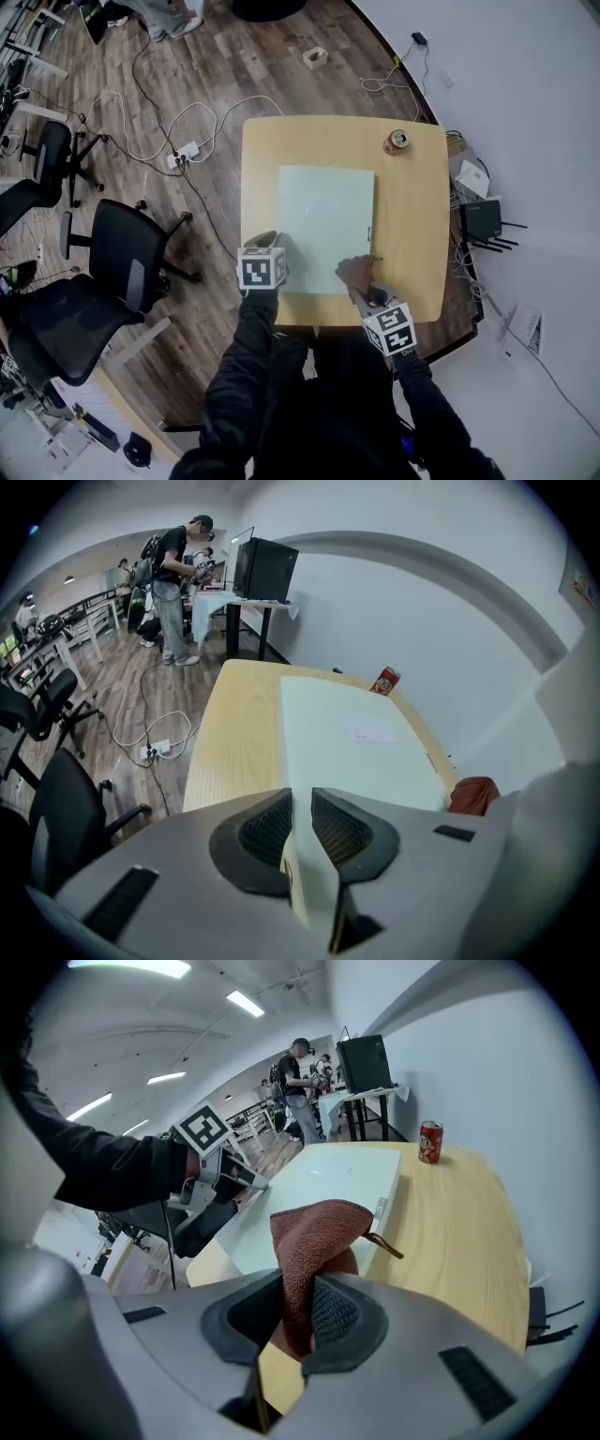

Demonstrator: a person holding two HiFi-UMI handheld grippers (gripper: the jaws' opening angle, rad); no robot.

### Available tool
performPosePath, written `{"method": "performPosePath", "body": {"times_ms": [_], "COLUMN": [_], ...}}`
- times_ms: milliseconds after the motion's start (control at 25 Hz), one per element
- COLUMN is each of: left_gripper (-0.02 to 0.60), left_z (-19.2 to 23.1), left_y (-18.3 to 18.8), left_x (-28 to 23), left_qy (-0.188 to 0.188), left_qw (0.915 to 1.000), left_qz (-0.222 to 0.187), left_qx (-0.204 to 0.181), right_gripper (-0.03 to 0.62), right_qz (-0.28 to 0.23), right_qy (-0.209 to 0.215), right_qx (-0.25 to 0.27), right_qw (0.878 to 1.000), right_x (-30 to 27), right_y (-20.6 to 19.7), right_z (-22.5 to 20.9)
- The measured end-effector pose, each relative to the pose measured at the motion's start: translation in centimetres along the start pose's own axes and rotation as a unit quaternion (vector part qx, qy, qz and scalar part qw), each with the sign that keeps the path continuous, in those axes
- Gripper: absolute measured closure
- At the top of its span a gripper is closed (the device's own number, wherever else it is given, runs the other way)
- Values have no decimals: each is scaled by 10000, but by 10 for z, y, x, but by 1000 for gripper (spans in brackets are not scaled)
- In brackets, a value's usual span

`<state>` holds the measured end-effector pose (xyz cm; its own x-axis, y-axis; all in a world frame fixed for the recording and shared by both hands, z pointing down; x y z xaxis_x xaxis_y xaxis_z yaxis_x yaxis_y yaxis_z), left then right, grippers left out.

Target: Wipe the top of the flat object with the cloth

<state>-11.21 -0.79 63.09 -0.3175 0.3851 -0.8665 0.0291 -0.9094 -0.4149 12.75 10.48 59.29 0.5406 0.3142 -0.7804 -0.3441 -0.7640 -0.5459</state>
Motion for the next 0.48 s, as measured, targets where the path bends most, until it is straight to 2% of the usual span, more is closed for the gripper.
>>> {"method": "performPosePath", "body": {"times_ms": [200,480], "left_gripper": [492,492], "left_z": [0,2], "left_y": [1,1], "left_x": [0,-2], "left_qy": [-6,-50], "left_qw": [10000,10000], "left_qz": [-29,-18], "left_qx": [-38,-84], "right_gripper": [519,520], "right_qz": [-491,-945], "right_qy": [-58,-228], "right_qx": [51,389], "right_qw": [9988,9945], "right_x": [4,-37], "right_y": [50,146], "right_z": [-18,-53]}}
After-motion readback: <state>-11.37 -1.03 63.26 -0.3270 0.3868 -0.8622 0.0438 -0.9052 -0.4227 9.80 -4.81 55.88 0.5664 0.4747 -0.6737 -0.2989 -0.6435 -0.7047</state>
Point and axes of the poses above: the fingertips, and each gripper's own axes: x backward along the fingers, z to its left, y out of its top, the point moved 6 cm from there along x, backward along the fingers
